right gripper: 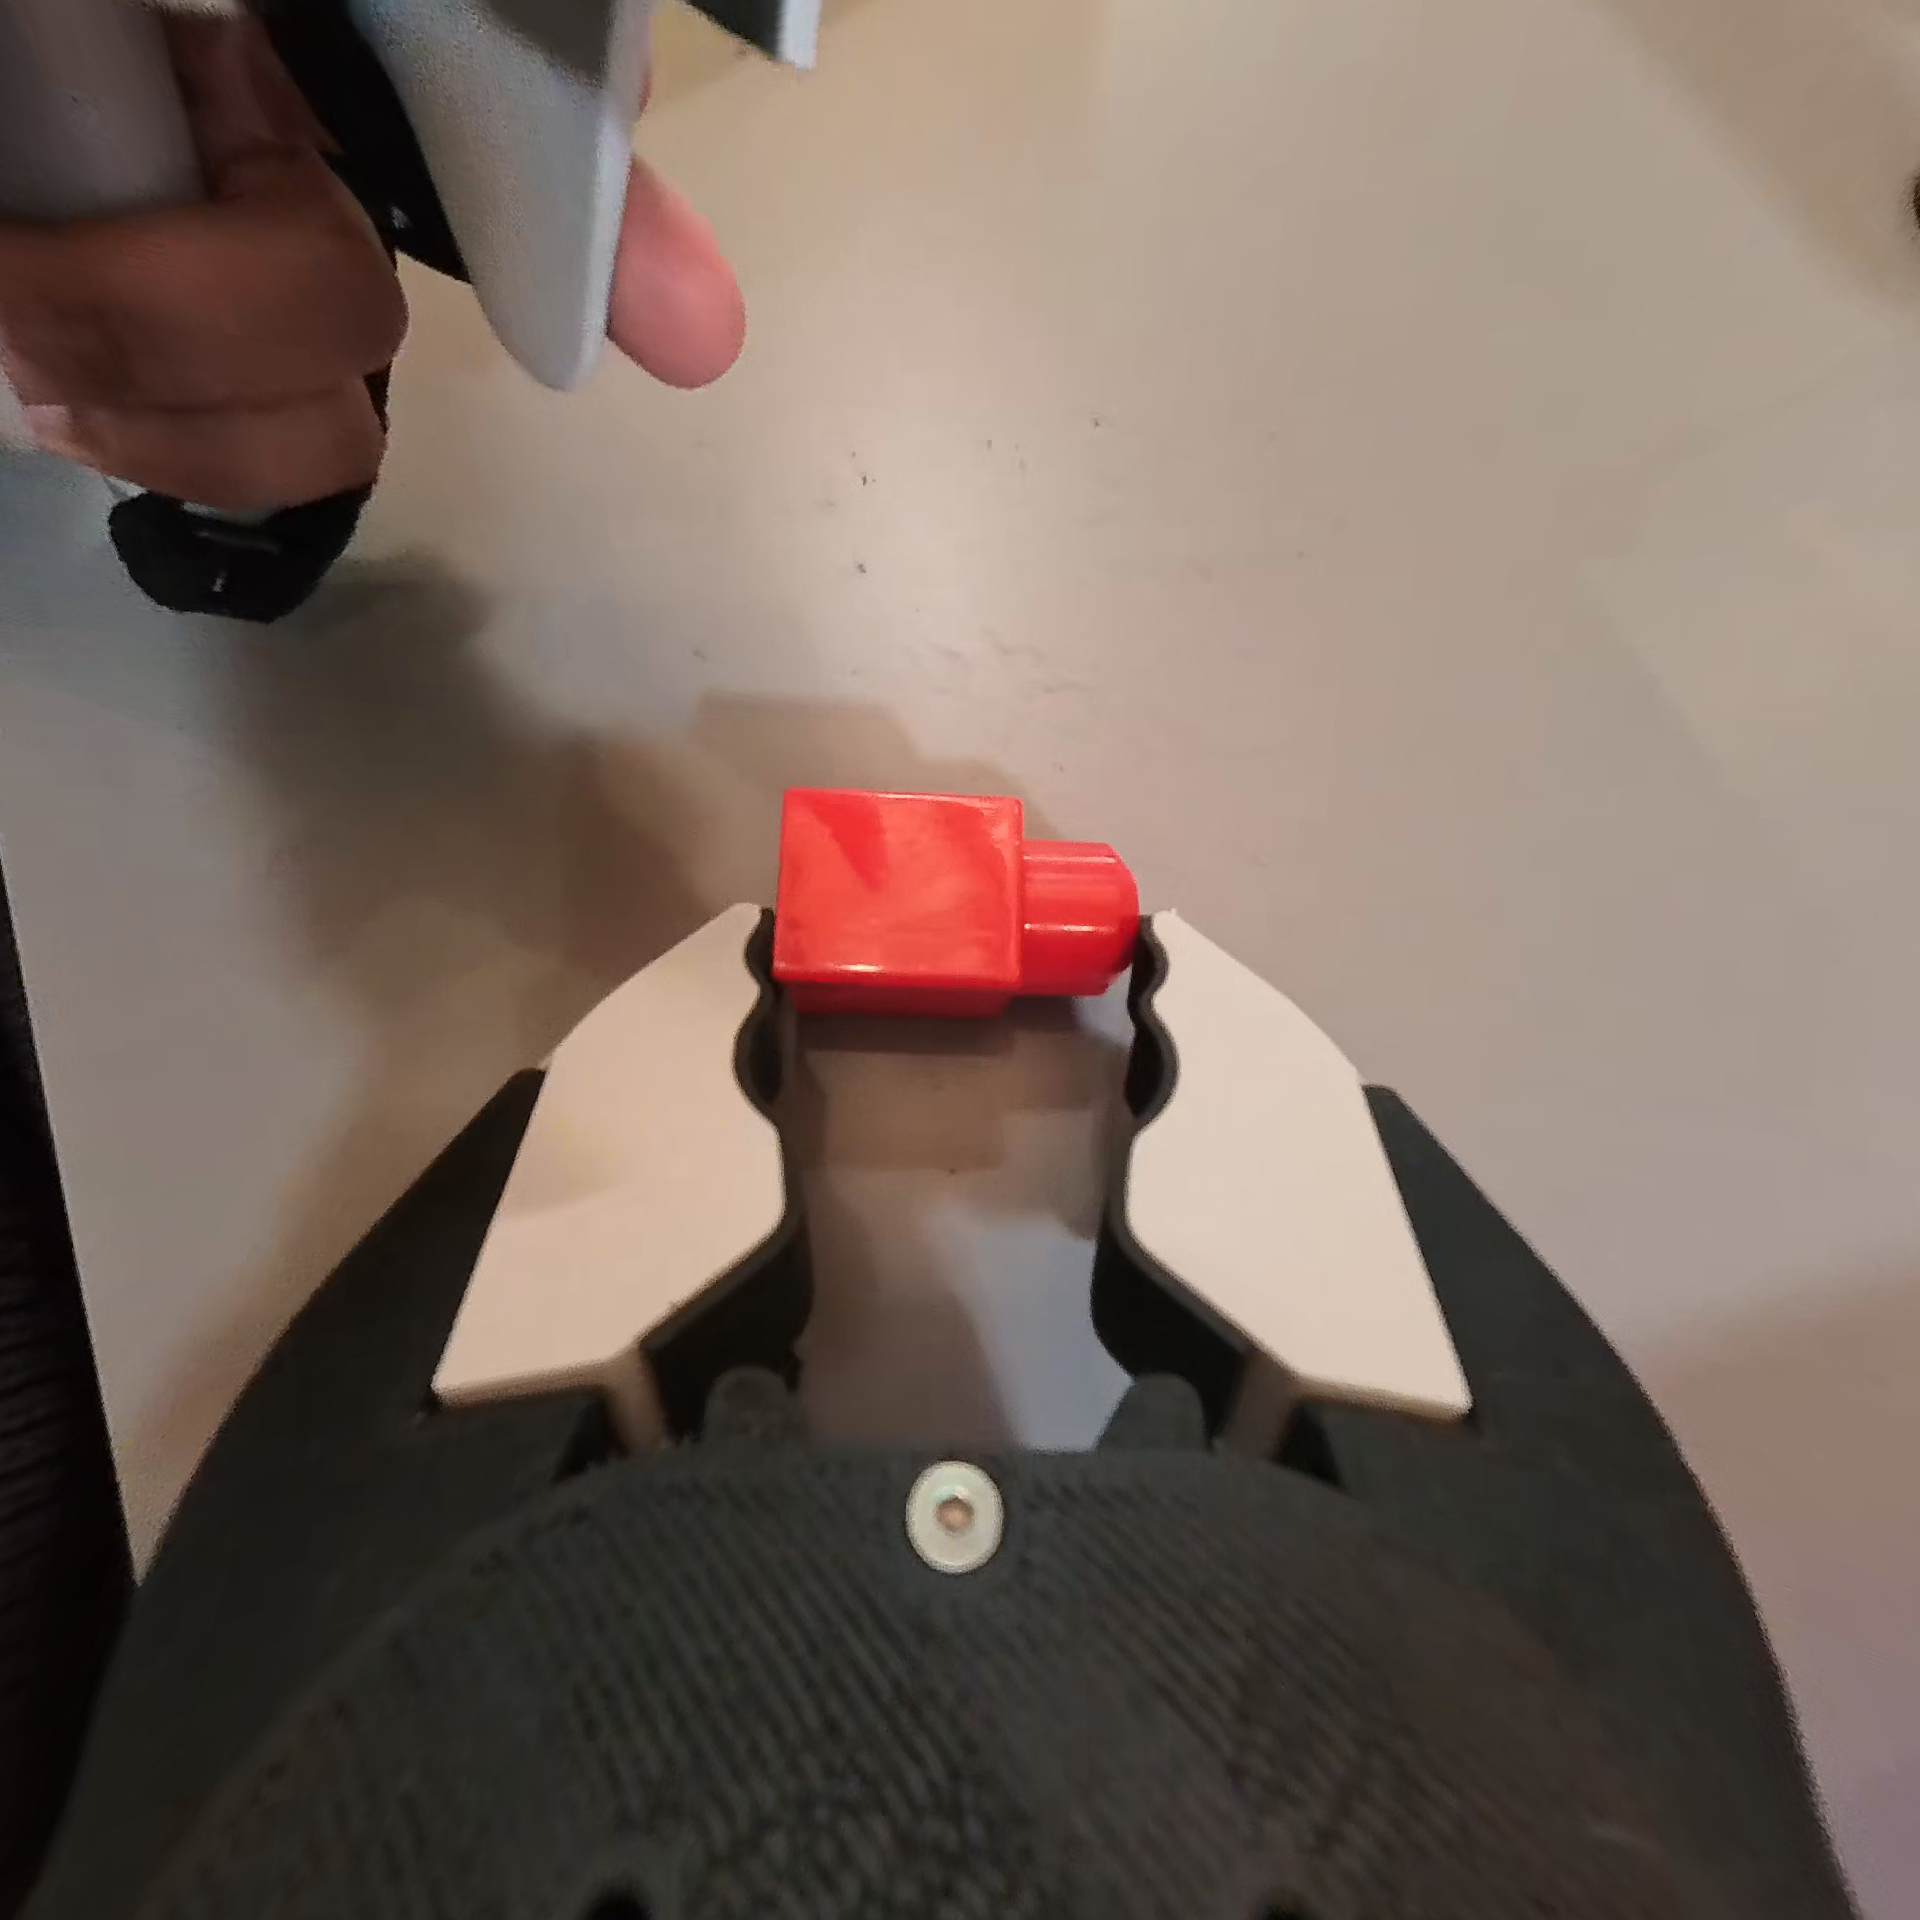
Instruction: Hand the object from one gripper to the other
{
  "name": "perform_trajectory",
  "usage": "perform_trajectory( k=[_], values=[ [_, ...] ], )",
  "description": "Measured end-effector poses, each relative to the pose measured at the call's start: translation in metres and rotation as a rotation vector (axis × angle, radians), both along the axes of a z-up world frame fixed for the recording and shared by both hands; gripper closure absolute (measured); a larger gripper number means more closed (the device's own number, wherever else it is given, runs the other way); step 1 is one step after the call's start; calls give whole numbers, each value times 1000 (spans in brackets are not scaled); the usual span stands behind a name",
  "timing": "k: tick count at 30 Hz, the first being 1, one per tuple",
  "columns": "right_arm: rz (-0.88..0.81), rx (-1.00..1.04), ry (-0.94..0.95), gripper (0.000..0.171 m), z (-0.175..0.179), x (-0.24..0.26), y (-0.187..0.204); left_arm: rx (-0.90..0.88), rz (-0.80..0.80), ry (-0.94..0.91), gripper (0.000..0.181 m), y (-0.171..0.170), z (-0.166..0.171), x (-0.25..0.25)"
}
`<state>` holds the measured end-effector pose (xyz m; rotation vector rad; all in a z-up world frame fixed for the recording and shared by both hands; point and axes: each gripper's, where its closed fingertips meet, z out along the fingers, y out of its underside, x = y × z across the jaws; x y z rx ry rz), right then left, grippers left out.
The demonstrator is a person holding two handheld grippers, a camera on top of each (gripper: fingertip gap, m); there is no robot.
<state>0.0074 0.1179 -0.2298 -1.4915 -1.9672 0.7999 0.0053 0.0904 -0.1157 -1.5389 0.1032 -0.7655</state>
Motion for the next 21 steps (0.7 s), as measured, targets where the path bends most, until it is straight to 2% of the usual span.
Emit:
perform_trajectory(
  k=[5, 9, 13, 16, 19, 21],
  values=[
    [-14, -29, 56, 105, 13, 0, 2, -7, 11, 6, 148, 2, -2, -3],
    [1, -170, 157, 106, 36, 3, -4, -7, 31, 15, 139, 3, -3, -8],
    [57, -454, 248, 106, 63, 13, -16, -1, 25, 82, 122, 4, -6, -5],
    [98, -746, 280, 106, 85, 20, -22, 25, -19, 188, 109, 2, -8, 5],
    [137, -1021, 275, 106, 101, 27, -22, 71, -86, 314, 105, -4, -12, 23],
    [156, -1101, 252, 106, 104, 30, -23, 106, -114, 400, 105, -8, -15, 35]
  ],
)
